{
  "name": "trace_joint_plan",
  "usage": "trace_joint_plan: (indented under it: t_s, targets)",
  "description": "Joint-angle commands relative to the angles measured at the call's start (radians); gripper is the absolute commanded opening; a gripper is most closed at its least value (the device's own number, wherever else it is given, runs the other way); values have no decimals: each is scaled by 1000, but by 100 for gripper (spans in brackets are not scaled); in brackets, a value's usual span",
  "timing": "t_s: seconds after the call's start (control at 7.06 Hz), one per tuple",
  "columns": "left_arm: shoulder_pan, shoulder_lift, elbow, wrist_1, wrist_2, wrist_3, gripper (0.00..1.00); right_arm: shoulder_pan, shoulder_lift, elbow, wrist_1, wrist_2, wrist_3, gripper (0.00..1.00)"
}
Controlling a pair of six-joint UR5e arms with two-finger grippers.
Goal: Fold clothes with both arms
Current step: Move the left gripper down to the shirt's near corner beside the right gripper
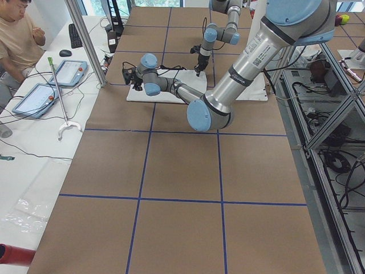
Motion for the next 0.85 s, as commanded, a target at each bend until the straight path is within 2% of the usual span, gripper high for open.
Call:
trace_joint_plan:
  t_s: [0.0,0.42,0.71]
  targets:
    - [0,0,0,0,0,-7,35,3,1,0,0,-1,1,0]
    - [0,0,0,-1,0,-13,35,38,43,8,0,10,-2,0]
    - [6,64,-70,-3,-2,-16,35,40,43,16,0,16,0,0]
